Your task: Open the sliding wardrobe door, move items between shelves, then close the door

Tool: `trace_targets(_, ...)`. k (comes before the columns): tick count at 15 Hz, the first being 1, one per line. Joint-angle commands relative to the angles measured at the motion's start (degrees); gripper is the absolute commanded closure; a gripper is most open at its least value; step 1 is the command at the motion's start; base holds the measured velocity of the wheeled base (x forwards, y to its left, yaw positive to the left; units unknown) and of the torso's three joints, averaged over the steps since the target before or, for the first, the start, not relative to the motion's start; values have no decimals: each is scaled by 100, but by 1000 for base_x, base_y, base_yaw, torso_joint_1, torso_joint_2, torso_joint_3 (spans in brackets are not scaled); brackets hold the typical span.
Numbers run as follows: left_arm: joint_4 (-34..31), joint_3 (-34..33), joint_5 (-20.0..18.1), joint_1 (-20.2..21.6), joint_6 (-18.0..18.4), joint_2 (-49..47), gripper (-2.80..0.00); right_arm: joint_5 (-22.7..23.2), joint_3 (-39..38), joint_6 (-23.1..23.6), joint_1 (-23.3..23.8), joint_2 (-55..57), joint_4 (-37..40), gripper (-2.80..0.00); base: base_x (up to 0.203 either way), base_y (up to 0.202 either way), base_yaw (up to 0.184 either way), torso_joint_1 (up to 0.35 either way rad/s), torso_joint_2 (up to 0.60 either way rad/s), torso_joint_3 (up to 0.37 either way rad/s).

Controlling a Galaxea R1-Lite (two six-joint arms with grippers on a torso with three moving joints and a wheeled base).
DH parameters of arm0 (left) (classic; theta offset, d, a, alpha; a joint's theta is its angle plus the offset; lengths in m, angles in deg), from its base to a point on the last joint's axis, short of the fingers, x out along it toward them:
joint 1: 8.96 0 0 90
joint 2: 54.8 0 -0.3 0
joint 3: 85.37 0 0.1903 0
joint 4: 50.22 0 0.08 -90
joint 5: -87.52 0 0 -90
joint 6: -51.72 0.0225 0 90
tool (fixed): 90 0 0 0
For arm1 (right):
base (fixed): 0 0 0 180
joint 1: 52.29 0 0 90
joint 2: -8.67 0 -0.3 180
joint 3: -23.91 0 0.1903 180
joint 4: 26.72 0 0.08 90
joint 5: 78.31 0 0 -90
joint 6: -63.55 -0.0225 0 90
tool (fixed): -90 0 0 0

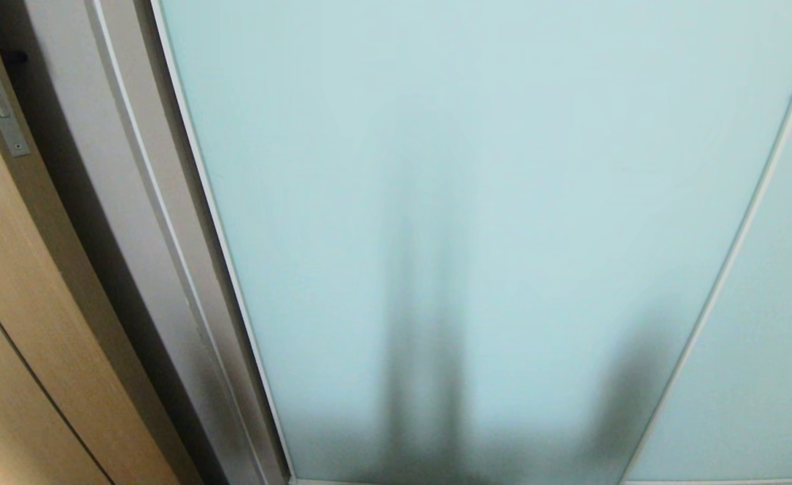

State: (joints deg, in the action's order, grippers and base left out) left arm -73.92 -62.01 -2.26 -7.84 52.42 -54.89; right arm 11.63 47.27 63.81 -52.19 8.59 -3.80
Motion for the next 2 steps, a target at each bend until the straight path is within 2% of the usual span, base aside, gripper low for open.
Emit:
trace_targets(1, -2, -9, 4, 2, 5, -8, 0, -3, 0, -30, -1, 7, -9, 0, 0, 0, 0, 0, 0, 0)
trace_targets(2, -2, -9, 4, 2, 0, -8, 0, -3, 0, -34, -1, 7, -9, 0, 0, 0, 0, 0, 0, 0)
